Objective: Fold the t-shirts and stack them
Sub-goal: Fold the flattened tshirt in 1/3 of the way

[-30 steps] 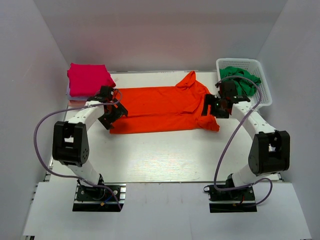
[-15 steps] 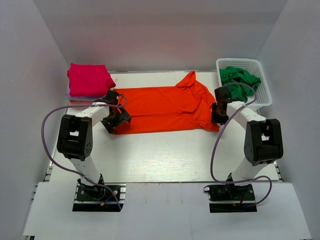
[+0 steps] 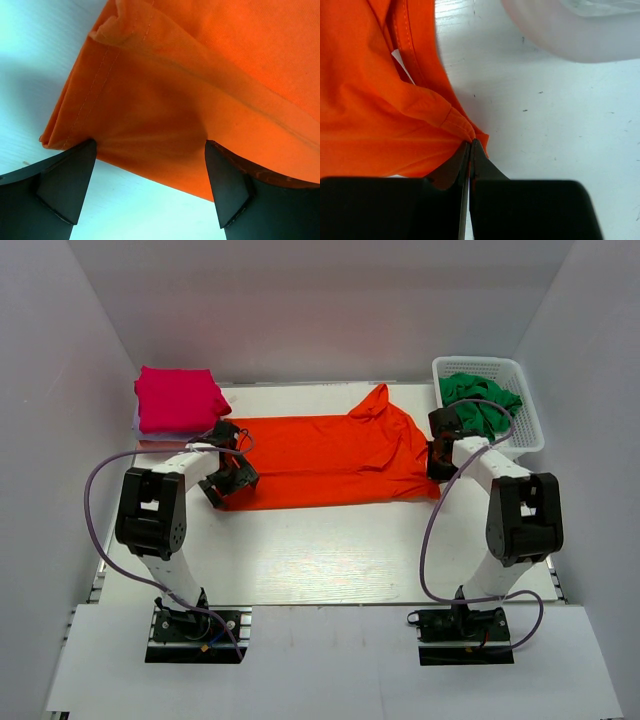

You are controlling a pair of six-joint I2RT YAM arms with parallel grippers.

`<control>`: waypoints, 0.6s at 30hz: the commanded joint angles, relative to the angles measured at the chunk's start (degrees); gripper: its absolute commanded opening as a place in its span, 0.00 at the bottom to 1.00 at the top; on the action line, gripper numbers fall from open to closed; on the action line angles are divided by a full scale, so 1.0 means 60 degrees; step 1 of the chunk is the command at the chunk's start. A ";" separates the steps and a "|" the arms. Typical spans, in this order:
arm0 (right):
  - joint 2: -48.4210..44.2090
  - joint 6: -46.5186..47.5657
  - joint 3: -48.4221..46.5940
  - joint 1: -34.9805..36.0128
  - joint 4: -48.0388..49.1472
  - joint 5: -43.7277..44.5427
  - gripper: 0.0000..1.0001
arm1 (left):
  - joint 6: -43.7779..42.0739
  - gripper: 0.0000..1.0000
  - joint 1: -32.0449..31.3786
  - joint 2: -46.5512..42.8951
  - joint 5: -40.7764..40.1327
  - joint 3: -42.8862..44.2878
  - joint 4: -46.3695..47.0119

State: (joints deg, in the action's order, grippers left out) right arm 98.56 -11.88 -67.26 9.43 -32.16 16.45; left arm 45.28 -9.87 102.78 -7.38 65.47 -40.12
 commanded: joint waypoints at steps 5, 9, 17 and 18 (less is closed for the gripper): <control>-0.0534 0.0149 -0.0055 -0.0063 -0.0513 0.0336 0.00 | 0.0012 1.00 0.0136 0.0125 -0.0675 -0.0541 -0.0638; -0.0242 -0.0085 0.0429 -0.0092 -0.0484 0.0247 0.00 | 0.0012 1.00 0.0136 0.0038 -0.0675 -0.0629 -0.0726; -0.0107 -0.0233 -0.0463 -0.0034 -0.0792 0.0293 0.49 | 0.0012 1.00 0.0136 -0.0445 -0.0675 -0.0410 -0.0931; -0.0181 -0.0261 -0.0740 0.0024 -0.0850 0.0204 0.56 | 0.0012 1.00 0.0136 -0.0533 -0.0675 -0.0409 -0.0931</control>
State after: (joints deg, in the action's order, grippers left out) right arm 99.20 -13.17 -66.22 9.39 -36.27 16.99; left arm 45.28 -9.74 101.82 -10.13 64.12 -43.09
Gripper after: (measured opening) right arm 0.516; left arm 0.995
